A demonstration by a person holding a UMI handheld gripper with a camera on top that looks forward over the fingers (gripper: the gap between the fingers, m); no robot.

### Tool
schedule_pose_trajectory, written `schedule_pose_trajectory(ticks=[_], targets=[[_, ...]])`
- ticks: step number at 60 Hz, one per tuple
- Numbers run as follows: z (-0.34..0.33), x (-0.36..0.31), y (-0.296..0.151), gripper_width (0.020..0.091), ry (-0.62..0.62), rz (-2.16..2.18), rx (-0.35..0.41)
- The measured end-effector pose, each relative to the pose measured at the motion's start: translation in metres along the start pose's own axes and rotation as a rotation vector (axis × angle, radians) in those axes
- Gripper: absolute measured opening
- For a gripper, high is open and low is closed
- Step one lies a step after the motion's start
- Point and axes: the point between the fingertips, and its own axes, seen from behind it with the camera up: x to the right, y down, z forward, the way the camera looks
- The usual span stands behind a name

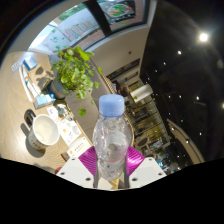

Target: Pour water

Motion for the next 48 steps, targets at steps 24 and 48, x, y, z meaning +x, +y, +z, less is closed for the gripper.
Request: schedule_pose_trajectory(ticks=[24, 48], targets=[[0.024, -0.079, 0.067, 0.0347, -0.343, 0.796, -0.001], [0.046, -0.132, 0.118, 0.0373, -0.405, 0.901, -0.026]])
